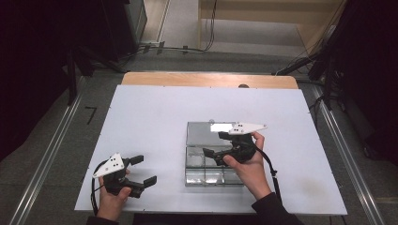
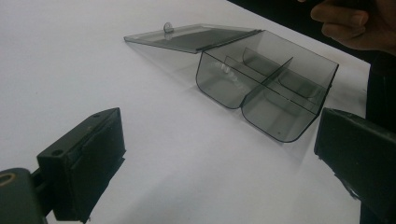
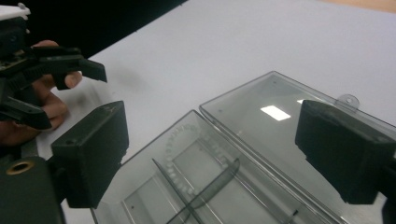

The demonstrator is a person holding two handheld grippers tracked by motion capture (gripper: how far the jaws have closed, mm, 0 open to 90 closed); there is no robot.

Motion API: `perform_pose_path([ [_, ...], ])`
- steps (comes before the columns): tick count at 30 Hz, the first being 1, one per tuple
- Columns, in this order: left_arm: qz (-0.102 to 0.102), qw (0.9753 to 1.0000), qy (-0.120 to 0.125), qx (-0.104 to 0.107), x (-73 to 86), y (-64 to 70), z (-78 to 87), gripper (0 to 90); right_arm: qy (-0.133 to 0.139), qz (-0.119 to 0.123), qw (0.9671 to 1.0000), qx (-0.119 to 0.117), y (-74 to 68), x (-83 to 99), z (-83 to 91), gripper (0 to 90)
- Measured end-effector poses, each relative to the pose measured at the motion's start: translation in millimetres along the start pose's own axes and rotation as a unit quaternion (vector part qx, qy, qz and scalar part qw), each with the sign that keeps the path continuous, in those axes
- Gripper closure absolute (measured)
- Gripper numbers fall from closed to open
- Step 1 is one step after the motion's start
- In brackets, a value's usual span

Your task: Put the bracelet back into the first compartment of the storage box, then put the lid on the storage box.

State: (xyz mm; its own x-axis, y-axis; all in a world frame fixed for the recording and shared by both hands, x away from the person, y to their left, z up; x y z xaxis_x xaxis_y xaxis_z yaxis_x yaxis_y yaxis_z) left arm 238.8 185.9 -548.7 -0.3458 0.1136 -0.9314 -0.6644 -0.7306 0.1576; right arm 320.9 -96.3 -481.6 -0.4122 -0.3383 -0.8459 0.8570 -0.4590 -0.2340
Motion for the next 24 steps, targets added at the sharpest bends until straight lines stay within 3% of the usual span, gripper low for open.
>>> perform_pose_path([
  [6, 0.000, 1.0000, 0.000, 0.000, 0.0, 0.0, -0.1, 1.7, -0.011, -0.015, 0.9998, 0.006, 10.7, 1.2, 3.5, 0.2],
  [24, -0.002, 1.0000, 0.001, 0.001, 0.0, 0.5, -0.1, 1.7, 0.006, -0.043, 0.9977, 0.053, 58.8, 4.6, 30.5, 0.0],
])
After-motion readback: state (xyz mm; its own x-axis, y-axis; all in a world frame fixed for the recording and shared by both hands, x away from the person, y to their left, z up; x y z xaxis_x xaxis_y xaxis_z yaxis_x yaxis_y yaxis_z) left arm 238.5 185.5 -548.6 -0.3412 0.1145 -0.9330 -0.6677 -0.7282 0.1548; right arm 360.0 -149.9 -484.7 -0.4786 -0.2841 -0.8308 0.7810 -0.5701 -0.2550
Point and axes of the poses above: each handheld gripper's, and its own axes: z roughly backward along the jaws, x roughly out of its underside, y roughly to its right, the point moved 6 cm from there along -z, roughly forward along the jaws, and after that the axes turned 6 degrees about -x, right-handed, at the moved point
